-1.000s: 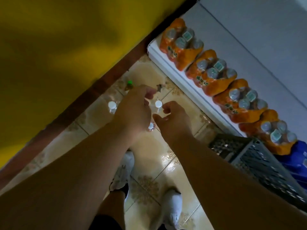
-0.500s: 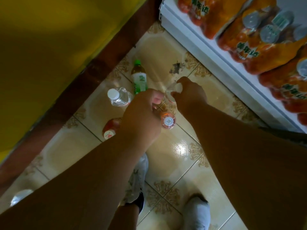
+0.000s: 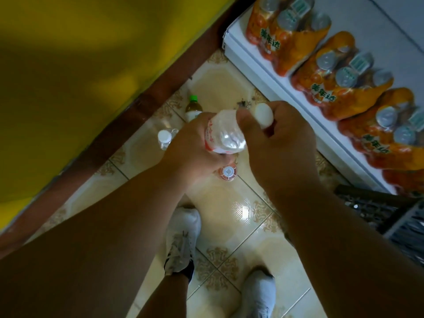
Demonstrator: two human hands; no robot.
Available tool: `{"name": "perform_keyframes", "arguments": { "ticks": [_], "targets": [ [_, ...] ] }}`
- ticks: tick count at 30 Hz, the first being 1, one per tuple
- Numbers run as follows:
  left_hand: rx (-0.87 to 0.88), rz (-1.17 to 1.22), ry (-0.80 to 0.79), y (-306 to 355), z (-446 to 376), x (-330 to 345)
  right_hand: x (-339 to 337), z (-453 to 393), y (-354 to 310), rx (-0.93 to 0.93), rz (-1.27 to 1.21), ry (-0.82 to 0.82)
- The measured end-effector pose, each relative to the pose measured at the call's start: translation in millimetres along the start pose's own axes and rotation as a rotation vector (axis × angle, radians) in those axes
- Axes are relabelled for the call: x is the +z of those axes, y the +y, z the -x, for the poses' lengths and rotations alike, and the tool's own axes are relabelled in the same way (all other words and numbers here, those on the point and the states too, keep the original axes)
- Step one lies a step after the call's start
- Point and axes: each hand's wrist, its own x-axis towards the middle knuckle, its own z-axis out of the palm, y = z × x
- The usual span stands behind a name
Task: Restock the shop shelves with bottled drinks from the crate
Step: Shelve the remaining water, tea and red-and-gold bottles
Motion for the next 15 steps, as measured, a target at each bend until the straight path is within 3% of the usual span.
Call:
{"name": "perform_keyframes", "arguments": {
  "ticks": [5, 8, 15],
  "targets": [
    [-0.067, 0.193, 0.066, -26.5, 26.0, -18.6, 19.9, -2.5, -29.0, -0.009, -0.123, -0.129],
    [-0.113, 0.498, 0.09, -51.3, 40.8, -26.9, 49.9, 5.7, -22.4, 0.048, -0.221, -0.195],
    [-0.225, 0.959, 0.184, -101.6, 68.6, -47.3, 129.4, 13.4, 20.3, 0.157, 0.202, -0.461]
  ]
}}
